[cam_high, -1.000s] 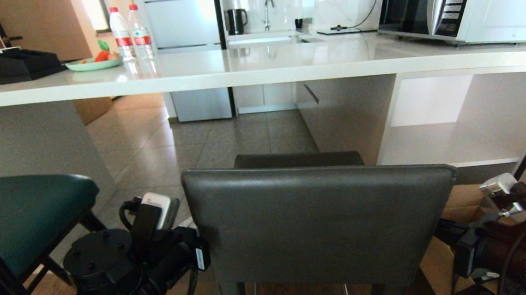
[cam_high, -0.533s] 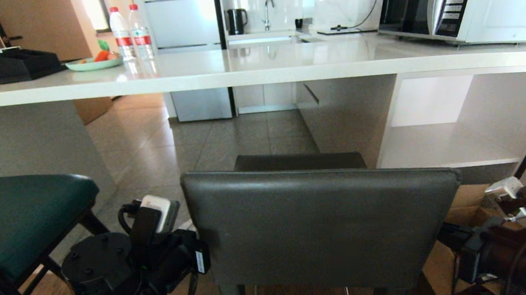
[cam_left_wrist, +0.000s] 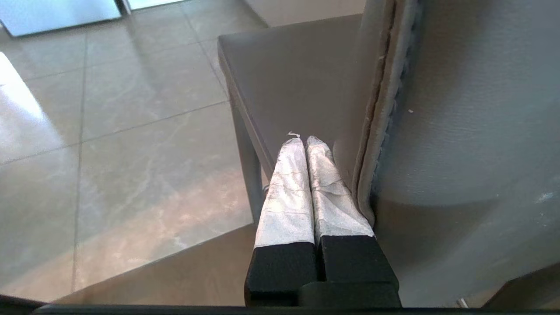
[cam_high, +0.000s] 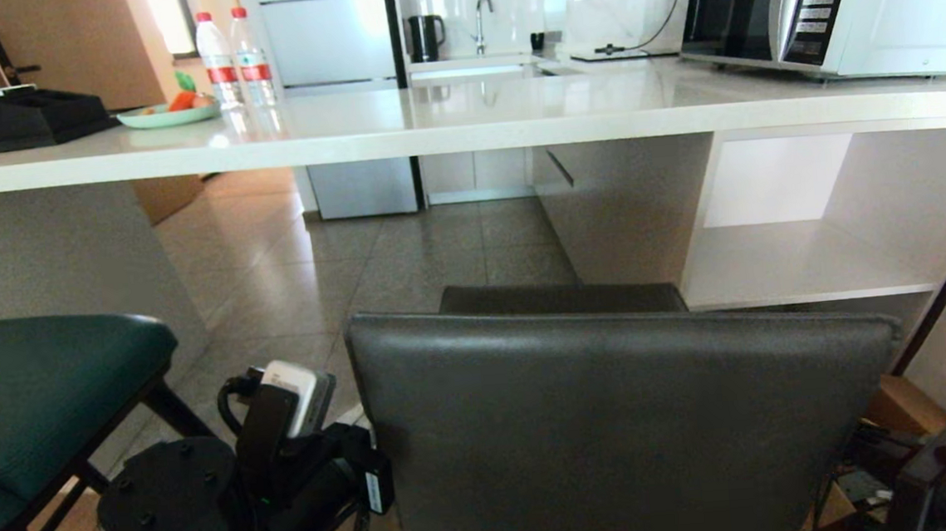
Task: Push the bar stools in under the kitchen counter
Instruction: Pull the gray chair out from under the dining table
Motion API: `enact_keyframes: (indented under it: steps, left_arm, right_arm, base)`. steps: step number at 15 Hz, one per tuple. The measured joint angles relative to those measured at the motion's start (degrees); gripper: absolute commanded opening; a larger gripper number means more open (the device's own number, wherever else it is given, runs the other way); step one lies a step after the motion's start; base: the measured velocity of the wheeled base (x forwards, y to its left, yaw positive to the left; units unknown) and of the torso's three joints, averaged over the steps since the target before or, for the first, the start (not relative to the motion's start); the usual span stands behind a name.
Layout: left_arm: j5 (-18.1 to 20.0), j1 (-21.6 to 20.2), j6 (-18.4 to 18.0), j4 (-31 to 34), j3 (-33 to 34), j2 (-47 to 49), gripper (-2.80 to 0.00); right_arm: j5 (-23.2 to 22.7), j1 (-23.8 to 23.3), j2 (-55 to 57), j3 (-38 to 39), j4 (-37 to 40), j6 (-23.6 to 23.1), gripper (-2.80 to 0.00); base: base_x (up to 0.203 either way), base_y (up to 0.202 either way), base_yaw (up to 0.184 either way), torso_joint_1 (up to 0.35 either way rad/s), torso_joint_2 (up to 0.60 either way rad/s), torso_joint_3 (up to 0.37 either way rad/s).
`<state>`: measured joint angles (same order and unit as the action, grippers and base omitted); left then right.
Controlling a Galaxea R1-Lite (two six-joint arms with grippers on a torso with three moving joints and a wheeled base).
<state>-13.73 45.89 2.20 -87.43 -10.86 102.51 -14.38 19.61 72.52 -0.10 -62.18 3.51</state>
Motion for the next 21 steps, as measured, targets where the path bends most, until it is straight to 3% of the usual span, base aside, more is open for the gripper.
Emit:
enact_keyframes:
  steps: [3, 12, 17, 21]
  left_arm:
    - [-2.72, 2.18, 0.96, 0.15, 1.64, -0.44, -2.80]
    - [-4.58, 3.17, 2.74, 0.50, 9.99, -6.17, -2.80]
    - [-5.57, 8.68, 2.54, 0.97, 10.81, -9.11, -2.80]
    - [-5.78, 9.92, 2.57, 0.67, 10.86, -9.68, -2.80]
  right_arm:
    - [-0.74, 0.09, -3.96, 0.05, 5.17, 3.73, -2.80]
    - [-3.67, 0.35, -3.71, 0.02, 7.90, 2.03, -2.80]
    - [-2.95, 0.20, -3.20, -0.54, 12.80, 1.96, -2.80]
    - [-2.17, 0.13, -1.31, -3.11, 13.54, 1.91, -2.80]
  base:
    - [0.000, 0.000, 0.000, 0.000, 0.00, 0.000]
    - [0.000, 0.000, 0.000, 0.000, 0.00, 0.000]
    - [0.000, 0.000, 0.000, 0.000, 0.00, 0.000]
    - [0.000, 0.000, 0.000, 0.000, 0.00, 0.000]
